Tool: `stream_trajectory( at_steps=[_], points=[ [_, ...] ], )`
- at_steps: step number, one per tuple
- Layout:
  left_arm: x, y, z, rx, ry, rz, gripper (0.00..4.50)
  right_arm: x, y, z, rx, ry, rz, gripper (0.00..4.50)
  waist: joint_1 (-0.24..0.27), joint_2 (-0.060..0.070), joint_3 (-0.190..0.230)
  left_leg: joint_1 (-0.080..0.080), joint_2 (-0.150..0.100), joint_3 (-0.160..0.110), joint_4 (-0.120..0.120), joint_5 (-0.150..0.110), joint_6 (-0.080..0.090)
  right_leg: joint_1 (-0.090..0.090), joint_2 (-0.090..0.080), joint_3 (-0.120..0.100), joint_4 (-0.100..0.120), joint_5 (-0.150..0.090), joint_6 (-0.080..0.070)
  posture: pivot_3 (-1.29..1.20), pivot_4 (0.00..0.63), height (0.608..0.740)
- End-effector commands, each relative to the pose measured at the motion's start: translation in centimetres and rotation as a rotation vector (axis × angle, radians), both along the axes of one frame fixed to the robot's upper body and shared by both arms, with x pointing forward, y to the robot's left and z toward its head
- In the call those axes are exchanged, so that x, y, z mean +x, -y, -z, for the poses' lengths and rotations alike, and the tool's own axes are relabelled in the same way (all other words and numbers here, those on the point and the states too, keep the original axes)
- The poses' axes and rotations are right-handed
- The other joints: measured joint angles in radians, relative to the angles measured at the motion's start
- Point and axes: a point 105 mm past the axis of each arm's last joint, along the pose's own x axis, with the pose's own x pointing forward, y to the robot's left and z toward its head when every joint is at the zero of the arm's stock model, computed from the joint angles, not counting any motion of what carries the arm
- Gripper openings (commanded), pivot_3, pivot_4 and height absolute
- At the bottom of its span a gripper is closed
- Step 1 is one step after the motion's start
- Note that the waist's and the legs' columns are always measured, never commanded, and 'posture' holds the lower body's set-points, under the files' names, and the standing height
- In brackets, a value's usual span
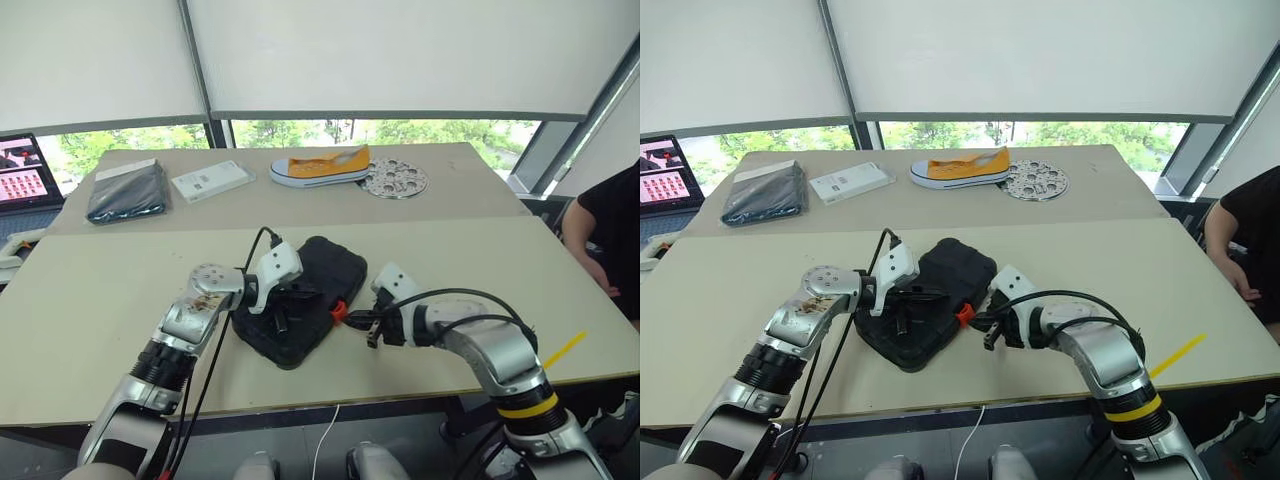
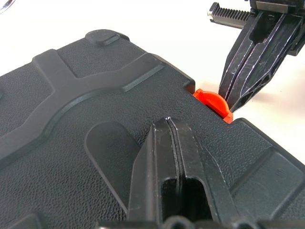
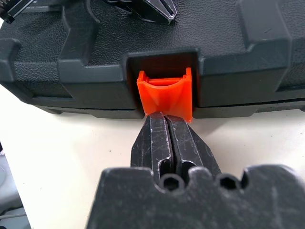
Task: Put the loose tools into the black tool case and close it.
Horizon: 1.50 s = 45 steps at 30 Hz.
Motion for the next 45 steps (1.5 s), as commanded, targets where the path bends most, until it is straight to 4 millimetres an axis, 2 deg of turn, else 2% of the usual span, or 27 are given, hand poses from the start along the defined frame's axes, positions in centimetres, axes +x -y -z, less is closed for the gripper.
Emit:
stream_trajectory(
  at_steps=[1,10,22,29,33,37,40,43,44,45],
  points=[
    [-2.4,-2.5,8.7,0.2,-0.31,-0.088,0.03,0.0,-1.8,-1.2,0.06,0.021,-0.05,0.0,-0.001,0.0,0.0,0.0,0.0,0.0,0.0,0.0,0.0,0.0,0.0,0.0,0.0,0.0,0.0,0.0,0.15,0.74],
    [-2.3,-2.4,8.8,0.198,-0.31,-0.09,0.03,0.7,-2.9,-0.8,0.085,0.011,-0.054,0.0,-0.003,0.0,0.0,0.007,0.002,-0.004,-0.001,-0.001,-0.001,0.0,-0.001,-0.005,-0.002,0.0,0.0,0.0,0.15,0.74],
    [-2.5,-2.7,9.0,0.201,-0.318,-0.096,0.03,0.4,-4.4,-3.8,0.165,0.046,-0.099,0.0,-0.003,0.001,0.001,0.006,0.003,-0.005,-0.002,-0.001,-0.002,-0.002,-0.001,-0.007,-0.005,0.0,0.0,0.0,0.15,0.74],
    [-2.6,-2.9,9.0,0.201,-0.322,-0.098,0.03,-0.1,-3.4,-3.0,0.1,0.01,-0.099,0.0,-0.002,0.003,0.002,0.006,0.003,-0.005,-0.003,-0.002,-0.003,-0.002,-0.002,-0.007,-0.007,0.0,0.0,0.0,0.15,0.74],
    [-2.6,-3.0,8.7,0.175,-0.294,-0.098,0.03,-1.4,-1.6,-1.3,0.02,-0.033,-0.117,0.0,-0.001,0.004,0.002,0.004,0.003,-0.005,-0.003,-0.002,-0.003,-0.002,-0.003,-0.007,-0.009,0.0,0.0,0.0,0.15,0.74],
    [-2.3,-3.1,5.5,-0.013,-0.178,-0.071,0.03,-2.8,0.6,-0.8,-0.007,0.006,-0.154,0.0,0.003,0.005,-0.001,0.005,0.003,-0.005,-0.003,-0.006,-0.005,0.0,-0.003,-0.007,-0.013,0.0,0.0,0.0,0.15,0.74],
    [-2.3,-4.4,2.8,-0.142,-0.106,-0.076,0.03,-3.6,2.3,-1.1,0.002,0.054,-0.157,0.0,-0.002,0.007,0.001,0.001,0.002,-0.003,-0.003,-0.01,-0.006,0.001,-0.003,-0.006,-0.012,0.0,0.0,0.0,0.15,0.74],
    [-2.6,-6.6,-1.1,-0.282,0.02,-0.096,0.75,-4.2,4.0,-2.2,0.06,0.14,-0.148,0.0,-0.002,0.012,0.006,-0.006,0.001,0.0,-0.003,-0.011,0.004,-0.005,0.0,-0.005,-0.01,0.002,0.002,0.0,0.15,0.74],
    [-2.7,-7.6,-2.1,-0.3,0.054,-0.108,1.2,-4.5,4.5,-2.6,0.075,0.177,-0.158,0.6,-0.001,0.01,0.009,-0.008,0.001,0.002,-0.003,-0.013,0.006,-0.007,0.001,-0.005,-0.01,0.004,0.004,0.0,0.15,0.74],
    [-3.0,-8.9,-3.1,-0.309,0.081,-0.129,1.54,-4.7,5.2,-2.8,0.08,0.204,-0.146,0.84,0.0,0.007,0.01,-0.01,0.002,0.003,-0.003,-0.015,0.007,-0.009,0.003,-0.005,-0.009,0.002,0.002,0.0,0.15,0.74]
  ],
)
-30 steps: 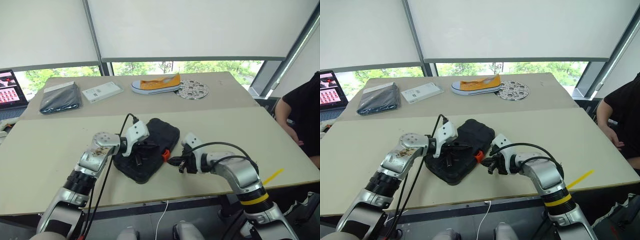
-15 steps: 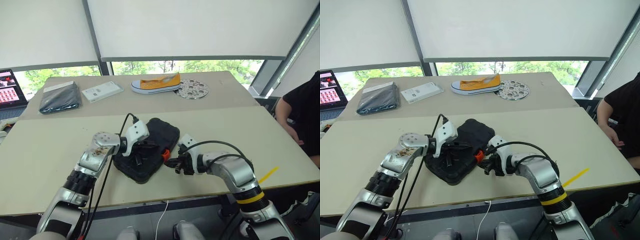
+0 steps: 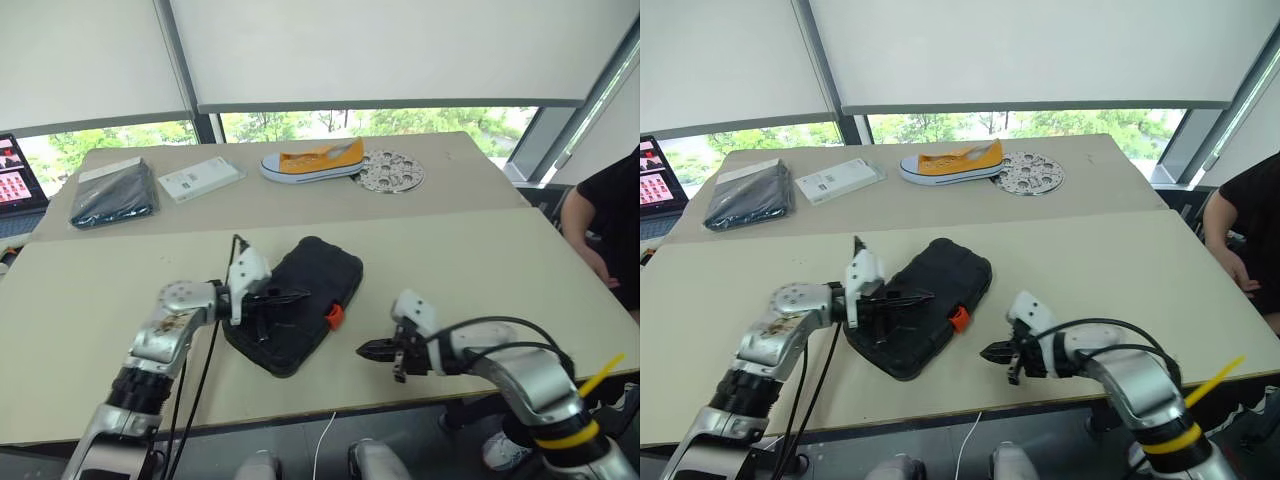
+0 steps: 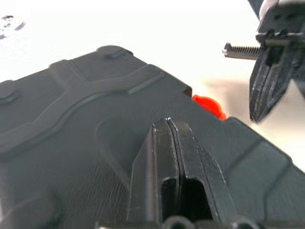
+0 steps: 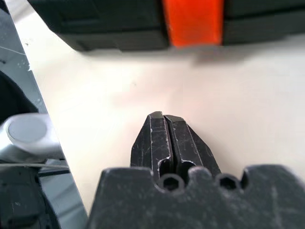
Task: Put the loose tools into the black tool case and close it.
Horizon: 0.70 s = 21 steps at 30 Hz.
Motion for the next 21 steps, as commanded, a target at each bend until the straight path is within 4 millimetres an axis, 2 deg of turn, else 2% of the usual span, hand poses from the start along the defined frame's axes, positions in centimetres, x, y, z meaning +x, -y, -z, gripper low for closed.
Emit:
stream_trajectory(
  at_steps=[1,4,5,8,11,13,16,21],
  points=[
    [-0.7,-5.0,-1.6,-0.014,0.019,-0.109,1.89,-0.7,1.4,-3.0,0.073,0.187,-0.04,1.16,0.001,-0.005,0.003,-0.003,0.001,0.0,0.0,-0.002,0.002,-0.003,0.002,0.0,0.001,-0.001,-0.002,0.0,0.15,0.74],
    [-1.8,-9.0,-1.9,0.06,0.038,-0.215,3.04,-0.1,2.9,-3.5,0.034,0.372,-0.014,2.19,0.001,-0.006,0.008,-0.01,0.001,0.0,0.001,-0.003,0.004,-0.012,0.003,0.001,0.003,-0.002,-0.003,0.0,0.15,0.74],
    [-2.2,-10.4,-1.6,0.096,0.032,-0.254,3.51,0.0,3.4,-3.8,0.025,0.438,-0.014,2.59,0.003,-0.007,0.01,-0.012,0.001,0.0,0.002,-0.004,0.005,-0.013,0.003,0.001,0.004,-0.003,-0.002,0.0,0.15,0.74],
    [-4.3,-13.6,-0.2,0.178,-0.003,-0.351,4.5,-0.5,4.0,-4.2,0.055,0.543,-0.088,3.59,0.006,-0.009,0.013,-0.017,-0.001,0.001,0.004,-0.006,0.002,-0.017,-0.001,0.001,0.003,-0.003,-0.002,0.0,0.15,0.74],
    [-6.9,-16.0,1.8,0.257,-0.034,-0.446,4.5,0.1,5.5,-4.3,0.061,0.585,-0.062,4.43,0.008,-0.012,0.015,-0.018,-0.003,0.005,0.006,-0.01,0.0,-0.018,-0.005,0.003,0.003,-0.002,-0.003,0.0,0.15,0.74],
    [-8.4,-16.8,2.7,0.287,-0.04,-0.485,4.5,0.6,6.4,-4.4,0.058,0.588,-0.035,4.43,0.011,-0.013,0.016,-0.02,-0.002,0.005,0.009,-0.012,-0.001,-0.018,-0.006,0.003,0.003,-0.002,-0.003,0.0,0.15,0.74],
    [-9.7,-16.8,3.4,0.285,-0.045,-0.516,4.5,1.0,7.4,-4.1,0.023,0.607,-0.044,4.43,0.03,-0.014,0.017,-0.02,-0.002,0.006,0.012,-0.014,-0.003,-0.017,-0.006,0.004,0.003,-0.002,-0.003,0.0,0.15,0.74],
    [-10.0,-16.8,3.6,0.294,-0.015,-0.569,4.5,1.0,8.1,-3.1,-0.02,0.587,-0.076,4.43,0.046,-0.014,0.018,-0.017,-0.002,0.007,0.017,-0.014,-0.003,-0.014,-0.005,0.003,0.009,-0.003,-0.004,0.0,0.15,0.74]
  ],
)
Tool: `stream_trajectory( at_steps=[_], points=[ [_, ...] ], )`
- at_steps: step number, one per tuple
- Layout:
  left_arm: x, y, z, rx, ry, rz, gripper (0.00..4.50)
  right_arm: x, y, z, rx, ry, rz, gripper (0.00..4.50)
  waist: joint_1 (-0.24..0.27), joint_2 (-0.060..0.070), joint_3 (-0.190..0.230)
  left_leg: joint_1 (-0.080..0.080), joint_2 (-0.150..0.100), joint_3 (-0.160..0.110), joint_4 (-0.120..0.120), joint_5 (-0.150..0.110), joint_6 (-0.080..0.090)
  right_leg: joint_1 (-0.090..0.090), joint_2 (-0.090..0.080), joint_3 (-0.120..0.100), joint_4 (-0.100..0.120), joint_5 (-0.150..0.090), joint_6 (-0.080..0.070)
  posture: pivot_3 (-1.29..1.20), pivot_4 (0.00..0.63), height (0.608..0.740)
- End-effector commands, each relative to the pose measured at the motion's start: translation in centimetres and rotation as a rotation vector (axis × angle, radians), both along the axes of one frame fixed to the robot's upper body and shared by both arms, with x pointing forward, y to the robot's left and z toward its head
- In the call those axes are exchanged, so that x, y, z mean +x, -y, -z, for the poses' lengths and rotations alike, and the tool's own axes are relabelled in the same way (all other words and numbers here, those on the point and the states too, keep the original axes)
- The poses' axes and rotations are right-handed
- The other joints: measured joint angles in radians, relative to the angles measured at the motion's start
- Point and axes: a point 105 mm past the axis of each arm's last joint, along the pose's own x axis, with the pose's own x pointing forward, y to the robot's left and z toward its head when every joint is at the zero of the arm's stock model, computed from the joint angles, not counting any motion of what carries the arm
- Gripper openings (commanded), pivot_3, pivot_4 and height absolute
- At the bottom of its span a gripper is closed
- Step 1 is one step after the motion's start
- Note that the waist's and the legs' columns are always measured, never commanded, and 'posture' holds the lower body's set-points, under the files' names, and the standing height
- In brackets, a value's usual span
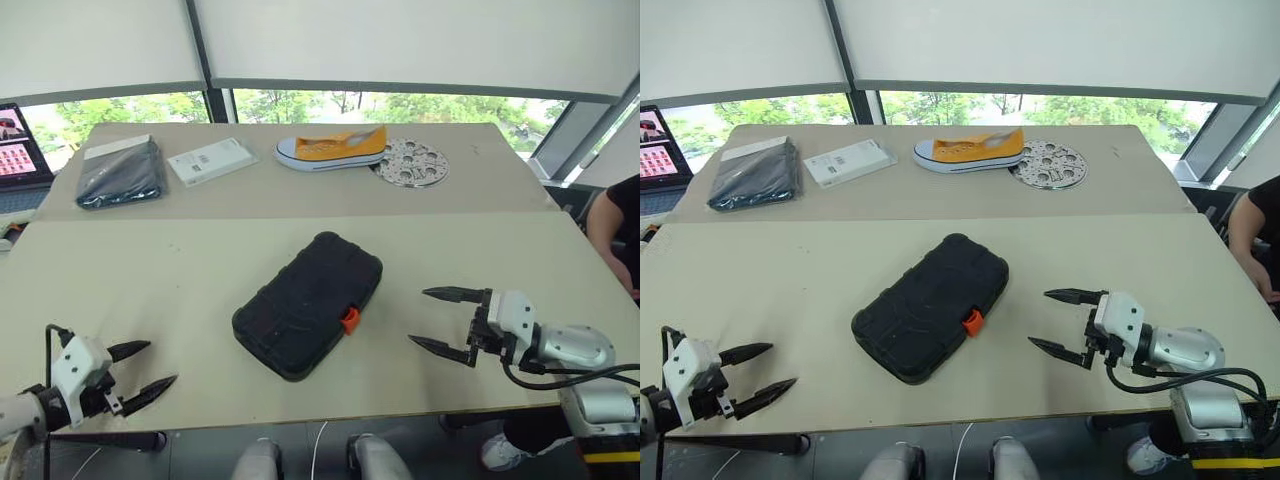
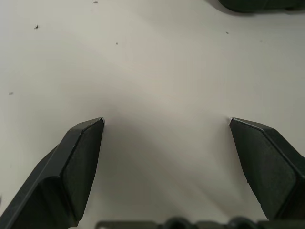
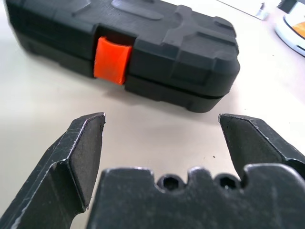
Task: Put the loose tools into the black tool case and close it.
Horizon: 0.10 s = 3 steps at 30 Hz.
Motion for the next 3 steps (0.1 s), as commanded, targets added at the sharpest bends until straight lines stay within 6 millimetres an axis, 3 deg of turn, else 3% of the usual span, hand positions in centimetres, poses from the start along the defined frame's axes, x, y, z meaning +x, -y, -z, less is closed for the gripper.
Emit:
stream_trajectory(
  at_steps=[1,3],
  points=[
    [0.27,-0.16,-1.3,0.04,0.077,-0.023,4.5,-0.05,0.54,-0.49,-0.024,0.044,-0.011,4.43,0.0,0.0,0.0,0.001,0.0,0.0,0.0,0.0,0.0,0.0,0.0,0.0,0.001,0.0,0.0,0.0,0.15,0.74],
    [0.35,-0.15,-1.41,0.047,0.089,-0.027,4.5,0.05,0.75,-0.44,-0.025,0.043,-0.004,4.43,0.0,0.0,0.0,0.004,0.001,0.0,0.001,0.0,0.0,0.003,0.001,0.0,0.002,0.0,0.001,0.0,0.15,0.74]
  ],
)
